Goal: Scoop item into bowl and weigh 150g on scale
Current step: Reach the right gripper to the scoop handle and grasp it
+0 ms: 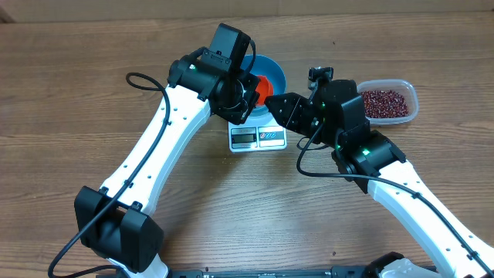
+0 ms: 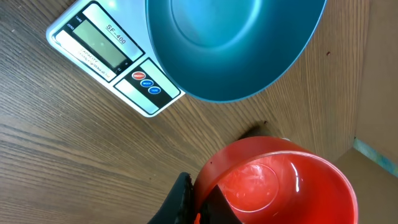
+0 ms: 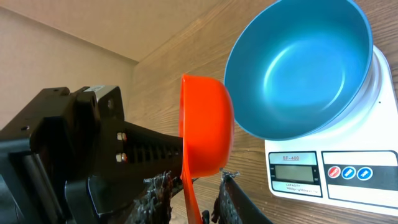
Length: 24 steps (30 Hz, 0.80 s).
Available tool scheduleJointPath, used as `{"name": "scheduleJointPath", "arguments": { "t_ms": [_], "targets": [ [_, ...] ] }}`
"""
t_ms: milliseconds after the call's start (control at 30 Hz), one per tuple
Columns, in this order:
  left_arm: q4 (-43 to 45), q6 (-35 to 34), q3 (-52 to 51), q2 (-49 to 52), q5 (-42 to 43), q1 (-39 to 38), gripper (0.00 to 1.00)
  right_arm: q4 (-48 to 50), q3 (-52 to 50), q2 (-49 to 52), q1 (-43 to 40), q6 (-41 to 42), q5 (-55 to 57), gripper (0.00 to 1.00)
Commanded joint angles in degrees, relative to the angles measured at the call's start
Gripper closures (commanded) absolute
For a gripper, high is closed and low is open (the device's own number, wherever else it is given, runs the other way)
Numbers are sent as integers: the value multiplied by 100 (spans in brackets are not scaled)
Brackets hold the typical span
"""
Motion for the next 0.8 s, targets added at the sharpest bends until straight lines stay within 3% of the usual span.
{"name": "scheduleJointPath", "arguments": {
  "t_ms": [0,767],
  "targets": [
    [-22,184,4,72,28,-11,96,68,103,-61,15,0,105,75],
    [-20,286,4,72,-33,-11,96,166,103,-63,-219,2,-17,80]
  ]
}}
